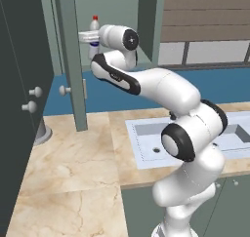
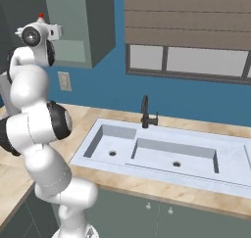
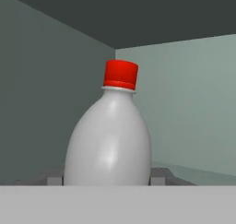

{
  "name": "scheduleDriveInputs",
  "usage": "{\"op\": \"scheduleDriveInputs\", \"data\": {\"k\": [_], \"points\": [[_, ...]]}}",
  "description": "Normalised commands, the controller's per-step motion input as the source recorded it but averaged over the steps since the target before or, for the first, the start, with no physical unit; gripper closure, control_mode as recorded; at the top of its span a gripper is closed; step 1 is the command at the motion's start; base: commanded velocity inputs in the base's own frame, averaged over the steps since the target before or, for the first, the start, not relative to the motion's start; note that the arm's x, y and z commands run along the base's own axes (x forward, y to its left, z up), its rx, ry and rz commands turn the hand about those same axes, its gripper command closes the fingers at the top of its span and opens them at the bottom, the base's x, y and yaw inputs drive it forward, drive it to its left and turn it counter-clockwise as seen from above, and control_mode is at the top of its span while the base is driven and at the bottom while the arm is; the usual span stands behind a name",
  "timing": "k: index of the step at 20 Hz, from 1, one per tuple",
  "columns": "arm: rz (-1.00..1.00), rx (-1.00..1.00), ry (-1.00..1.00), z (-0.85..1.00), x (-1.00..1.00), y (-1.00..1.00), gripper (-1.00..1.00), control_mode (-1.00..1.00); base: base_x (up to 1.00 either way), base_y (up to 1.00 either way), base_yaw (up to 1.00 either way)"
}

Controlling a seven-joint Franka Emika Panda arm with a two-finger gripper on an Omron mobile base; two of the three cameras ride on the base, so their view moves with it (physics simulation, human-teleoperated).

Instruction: Sort all alcoholic drinks to one cabinet, and non-alcoholic drinks to the other.

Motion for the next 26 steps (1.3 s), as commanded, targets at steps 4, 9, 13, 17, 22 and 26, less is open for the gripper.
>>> {"op": "scheduleDriveInputs", "data": {"k": [4,9,13,17,22,26], "points": [[0.0,0.02,0.0,-0.06,0.21,0.22,1.0,-1.0,0.0,0.0,0.0],[0.0,0.0,0.0,-0.09,0.16,0.2,1.0,-1.0,0.0,0.0,0.0],[0.0,0.0,0.0,-0.11,0.21,0.13,1.0,-1.0,0.0,0.0,0.0],[0.0,0.0,0.0,-0.17,0.27,0.11,1.0,-1.0,0.0,0.0,0.0],[0.0,0.0,0.0,-0.31,0.19,0.08,1.0,-1.0,0.0,0.0,0.0],[0.0,0.0,0.0,-0.42,0.03,0.07,-1.0,-1.0,0.0,0.0,0.0]]}}
